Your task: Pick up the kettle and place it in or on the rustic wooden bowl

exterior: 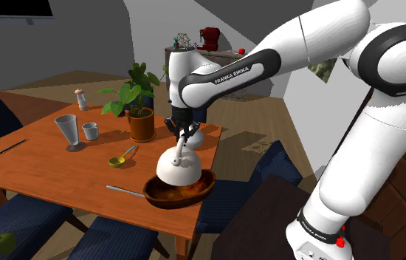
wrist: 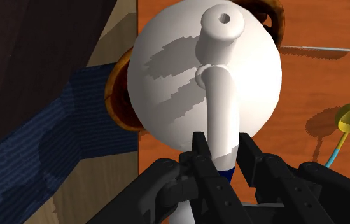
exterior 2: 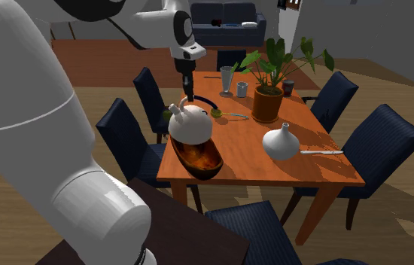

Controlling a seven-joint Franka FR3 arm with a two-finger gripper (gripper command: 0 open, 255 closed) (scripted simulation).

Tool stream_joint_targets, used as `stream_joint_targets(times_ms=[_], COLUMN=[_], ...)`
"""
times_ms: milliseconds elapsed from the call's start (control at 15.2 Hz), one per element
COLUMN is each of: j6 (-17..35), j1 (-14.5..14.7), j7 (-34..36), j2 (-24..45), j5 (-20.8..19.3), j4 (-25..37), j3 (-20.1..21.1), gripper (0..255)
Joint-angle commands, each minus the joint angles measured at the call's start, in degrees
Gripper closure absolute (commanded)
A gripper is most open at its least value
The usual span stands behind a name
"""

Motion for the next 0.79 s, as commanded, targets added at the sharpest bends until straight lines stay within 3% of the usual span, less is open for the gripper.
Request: stream_joint_targets(times_ms=[0, 528, 726], j6=[1.6, 7.5, 7.5], j1=[0.0, 0.1, 0.1], j7=[0.4, 2.1, 2.1], j2=[0.7, 3.8, 3.8], j5=[-0.4, -2.2, -2.2], j4=[-0.8, -4.0, -4.0], j3=[0.1, 0.1, 0.1], gripper=[255, 255, 255])
